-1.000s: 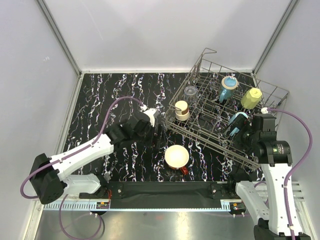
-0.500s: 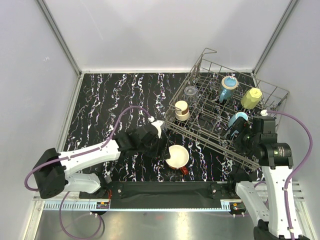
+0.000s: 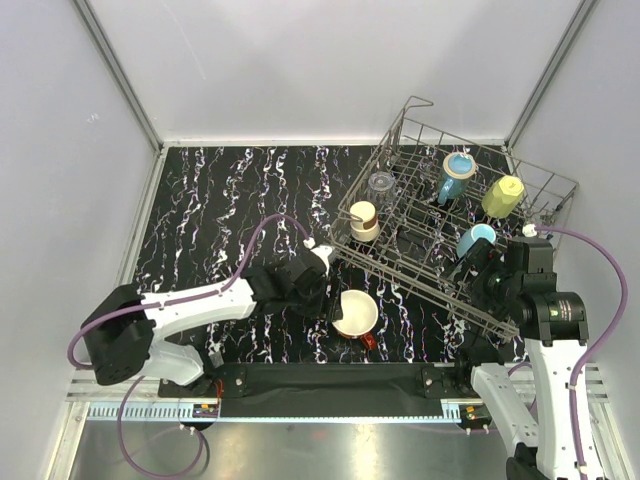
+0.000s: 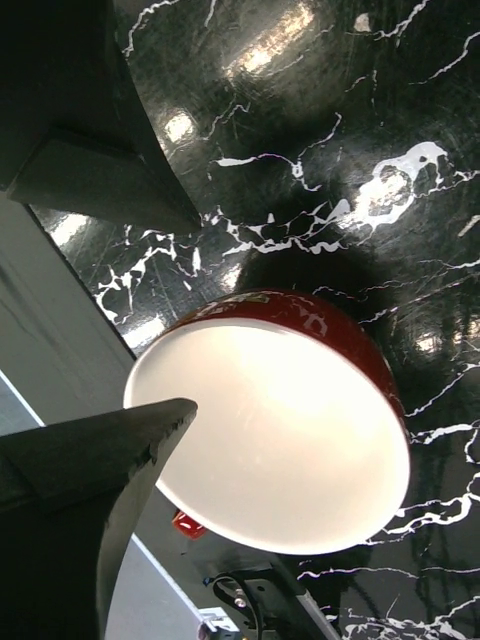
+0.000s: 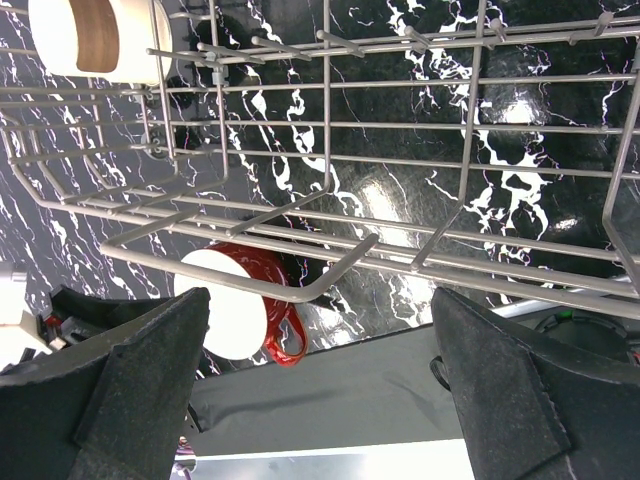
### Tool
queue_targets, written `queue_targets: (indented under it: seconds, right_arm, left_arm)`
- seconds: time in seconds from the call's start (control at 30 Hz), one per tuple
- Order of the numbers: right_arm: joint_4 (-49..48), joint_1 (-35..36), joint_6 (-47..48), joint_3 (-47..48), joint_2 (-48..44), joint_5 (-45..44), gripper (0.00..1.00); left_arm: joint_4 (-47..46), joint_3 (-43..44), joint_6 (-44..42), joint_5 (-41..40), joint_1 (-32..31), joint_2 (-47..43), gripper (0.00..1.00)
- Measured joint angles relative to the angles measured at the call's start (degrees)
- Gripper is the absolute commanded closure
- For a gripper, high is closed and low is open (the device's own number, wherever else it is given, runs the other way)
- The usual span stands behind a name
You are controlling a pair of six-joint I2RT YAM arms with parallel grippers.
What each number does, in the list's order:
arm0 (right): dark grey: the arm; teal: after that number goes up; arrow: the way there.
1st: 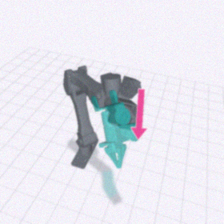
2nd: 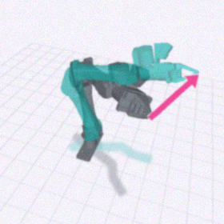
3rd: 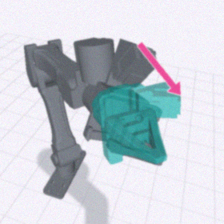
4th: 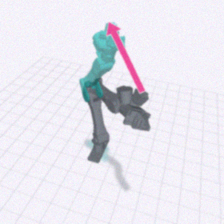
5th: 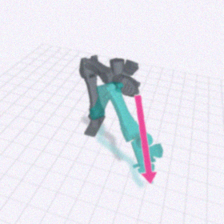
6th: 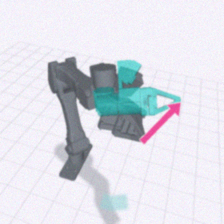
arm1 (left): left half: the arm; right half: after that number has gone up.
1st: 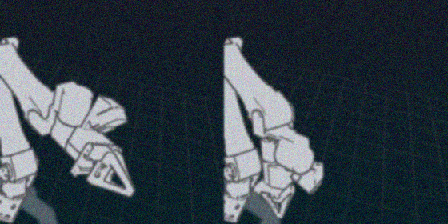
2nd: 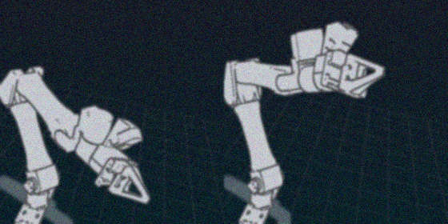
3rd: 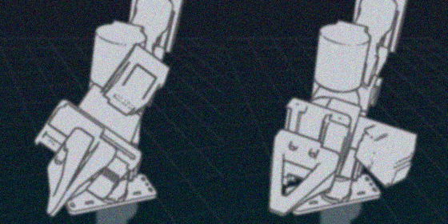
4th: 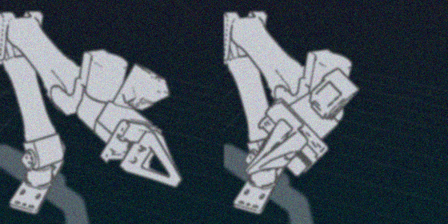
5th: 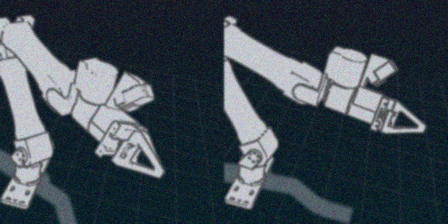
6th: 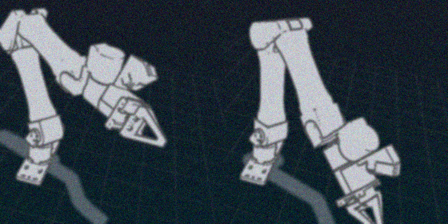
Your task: Load the cups into the dish rack
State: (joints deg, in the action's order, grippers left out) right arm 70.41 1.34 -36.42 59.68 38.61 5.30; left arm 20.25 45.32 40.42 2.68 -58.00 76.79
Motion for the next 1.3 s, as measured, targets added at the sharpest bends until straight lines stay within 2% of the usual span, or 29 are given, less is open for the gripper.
queue_targets:
  seconds: [0.1,0.2,0.27,0.43,0.57,0.73,1.03,1.3]
  right_arm:
    - [0.2,0.0,0.0,0.0,-0.1,0.0,0.00]
    - [0.2,0.0,0.0,0.0,-0.1,0.2,0.00]
    - [0.3,0.0,0.0,0.0,-0.1,0.2,0.00]
    - [0.9,0.0,0.0,0.0,-0.4,0.2,0.00]
    - [1.4,0.0,0.0,0.0,-0.7,0.3,0.00]
    - [1.5,0.0,-0.2,0.0,-1.4,0.5,0.00]
    - [1.2,0.0,-0.7,-1.3,-1.8,3.0,0.00]
    - [-0.7,0.0,-0.9,-4.8,-0.3,8.0,0.00]
  left_arm:
    - [-0.8,0.0,0.0,-0.1,0.0,1.4,0.37]
    - [-1.0,0.0,0.0,-0.1,0.0,2.8,0.48]
    - [-1.4,0.0,0.2,0.1,-0.1,3.4,0.59]
    - [-3.1,0.0,0.1,0.2,-0.1,3.6,0.69]
    - [-4.0,-0.5,0.0,0.0,0.0,3.6,0.87]
    - [-3.5,-1.6,-0.9,-0.1,0.1,3.6,1.00]
    - [-1.6,-2.3,-2.1,1.1,0.0,0.9,1.00]
    - [1.1,-2.6,-3.6,5.3,-0.1,-10.0,1.00]
